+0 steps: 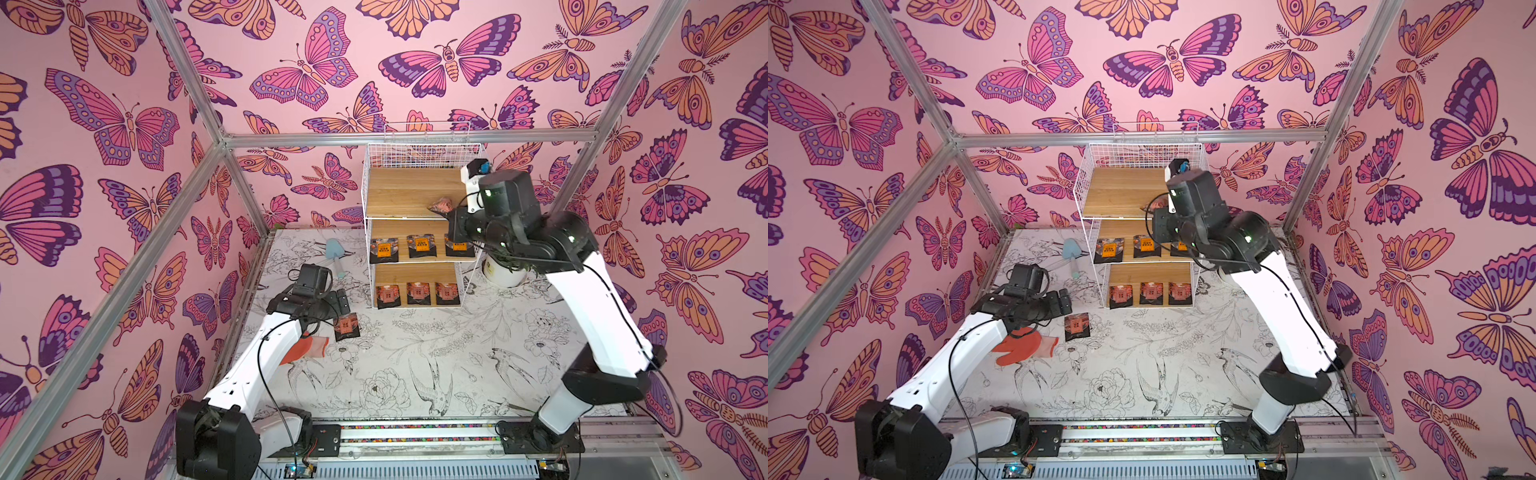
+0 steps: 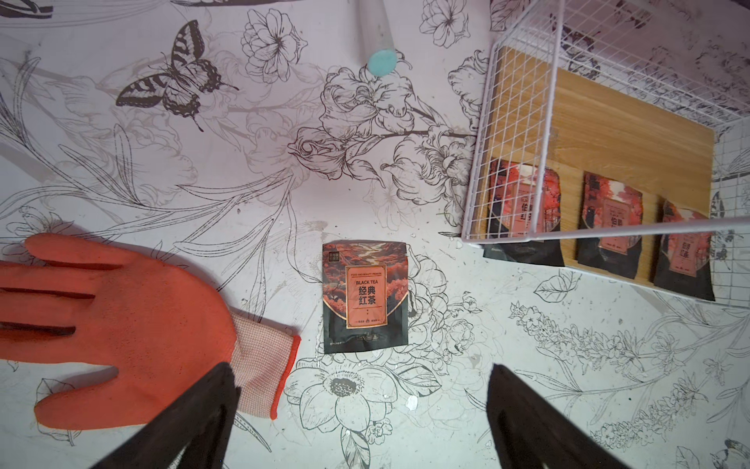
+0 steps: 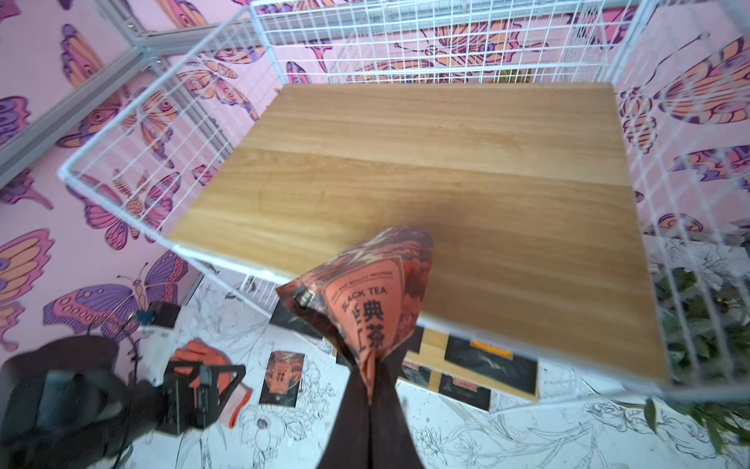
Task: Remove the tea bags from the shelf
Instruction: Pick up the tea bag from the shelf, then place the tea bag at the center of the board.
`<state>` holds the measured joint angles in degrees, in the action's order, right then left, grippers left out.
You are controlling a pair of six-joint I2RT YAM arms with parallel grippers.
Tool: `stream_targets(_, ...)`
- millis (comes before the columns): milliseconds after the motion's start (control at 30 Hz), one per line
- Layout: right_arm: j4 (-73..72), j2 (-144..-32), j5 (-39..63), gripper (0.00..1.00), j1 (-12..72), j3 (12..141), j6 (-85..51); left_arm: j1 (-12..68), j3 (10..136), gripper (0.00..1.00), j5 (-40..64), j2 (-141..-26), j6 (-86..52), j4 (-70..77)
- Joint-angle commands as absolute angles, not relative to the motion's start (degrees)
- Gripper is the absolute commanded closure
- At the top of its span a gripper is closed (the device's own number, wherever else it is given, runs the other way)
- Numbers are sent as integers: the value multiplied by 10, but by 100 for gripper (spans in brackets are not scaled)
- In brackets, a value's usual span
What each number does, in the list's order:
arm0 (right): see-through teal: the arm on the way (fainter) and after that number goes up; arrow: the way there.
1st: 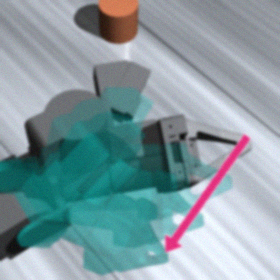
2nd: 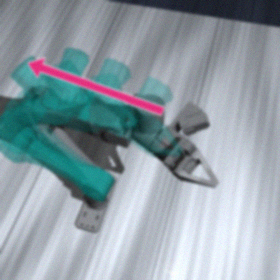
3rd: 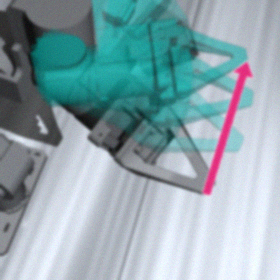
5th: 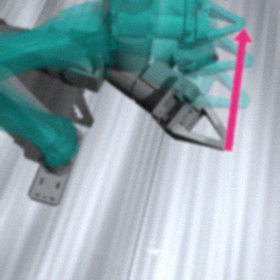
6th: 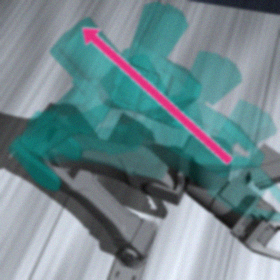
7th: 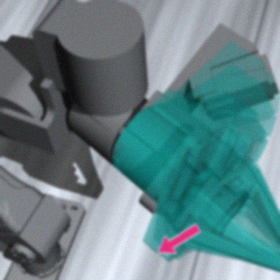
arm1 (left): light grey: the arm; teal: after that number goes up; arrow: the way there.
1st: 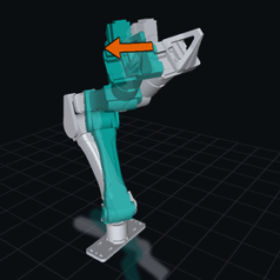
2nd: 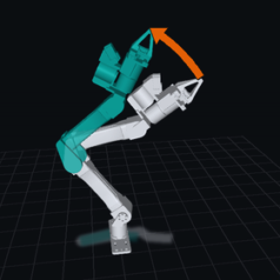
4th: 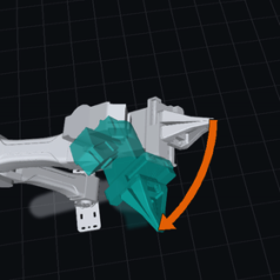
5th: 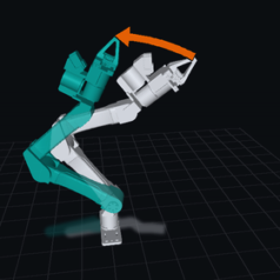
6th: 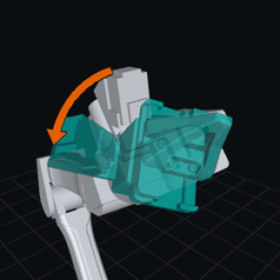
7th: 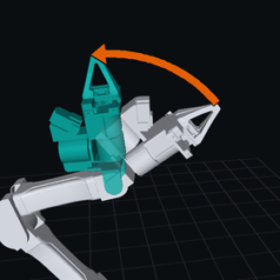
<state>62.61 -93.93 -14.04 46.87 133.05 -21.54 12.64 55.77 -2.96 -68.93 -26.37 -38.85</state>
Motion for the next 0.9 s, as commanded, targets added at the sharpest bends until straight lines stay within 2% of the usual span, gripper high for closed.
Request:
stream_targets(0, 598, -847, -151, 100, 480, 1267, -209, 121, 539, 2, -21, -676, -261, -399)
stream_targets(233, 584, -679, -242, 100, 539, 1069, -235, 122, 536, 2, 2, -658, -261, -406)
stream_targets(467, 590, -569, -337, 100, 540, 832, -318, 122, 527, 3, 5, -634, -268, -416)
stream_targets(633, 587, -524, -400, 100, 533, 711, -372, 122, 526, 3, 1, -635, -267, -426)
stream_targets(733, 568, -507, -366, 100, 490, 641, -392, 121, 528, 3, 1, -637, -267, -426)
stream_targets(867, 507, -505, -206, 100, 346, 542, -389, 123, 529, 3, 5, -645, -268, -427)
